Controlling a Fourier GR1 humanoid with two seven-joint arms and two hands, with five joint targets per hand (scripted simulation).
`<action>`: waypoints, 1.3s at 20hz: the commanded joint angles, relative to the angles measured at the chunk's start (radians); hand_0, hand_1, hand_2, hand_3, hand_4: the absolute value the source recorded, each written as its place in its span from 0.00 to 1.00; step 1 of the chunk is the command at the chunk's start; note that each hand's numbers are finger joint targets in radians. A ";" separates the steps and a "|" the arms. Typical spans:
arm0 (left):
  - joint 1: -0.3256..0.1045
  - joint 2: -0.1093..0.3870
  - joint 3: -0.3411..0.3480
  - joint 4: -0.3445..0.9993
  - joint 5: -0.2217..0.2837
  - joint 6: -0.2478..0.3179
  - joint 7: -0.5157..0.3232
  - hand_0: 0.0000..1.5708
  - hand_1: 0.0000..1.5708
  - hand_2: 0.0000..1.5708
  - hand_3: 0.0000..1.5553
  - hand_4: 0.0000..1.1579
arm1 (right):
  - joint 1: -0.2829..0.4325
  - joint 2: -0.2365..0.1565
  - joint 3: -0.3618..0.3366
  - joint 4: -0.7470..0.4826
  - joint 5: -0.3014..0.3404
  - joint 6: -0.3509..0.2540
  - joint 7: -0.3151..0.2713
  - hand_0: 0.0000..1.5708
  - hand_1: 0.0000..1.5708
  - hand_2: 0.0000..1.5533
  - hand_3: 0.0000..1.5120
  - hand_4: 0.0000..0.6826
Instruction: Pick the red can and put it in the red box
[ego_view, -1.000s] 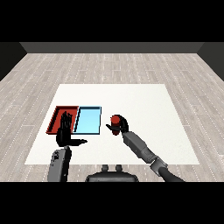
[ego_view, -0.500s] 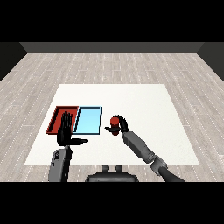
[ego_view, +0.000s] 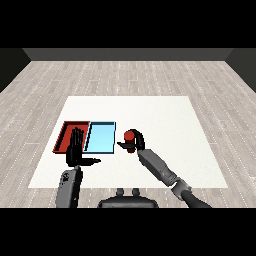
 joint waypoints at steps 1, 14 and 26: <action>-0.004 0.018 0.017 -0.001 0.007 -0.008 0.004 0.00 0.00 0.00 0.00 0.00 | 0.019 -0.030 -0.035 -0.129 0.071 -0.027 0.067 0.98 0.98 0.95 0.91 0.86; 0.048 -0.034 -0.163 -0.181 -0.069 0.024 0.148 0.00 0.00 0.00 0.00 0.00 | 0.201 -0.152 0.003 -0.690 0.215 -0.128 0.136 0.95 0.95 0.93 0.92 0.92; -0.128 -0.035 -0.277 -0.098 -0.142 0.157 0.313 0.00 0.00 0.00 0.00 0.00 | 0.236 -0.120 -0.120 -0.754 0.375 -0.027 0.200 0.92 0.92 0.91 0.91 0.91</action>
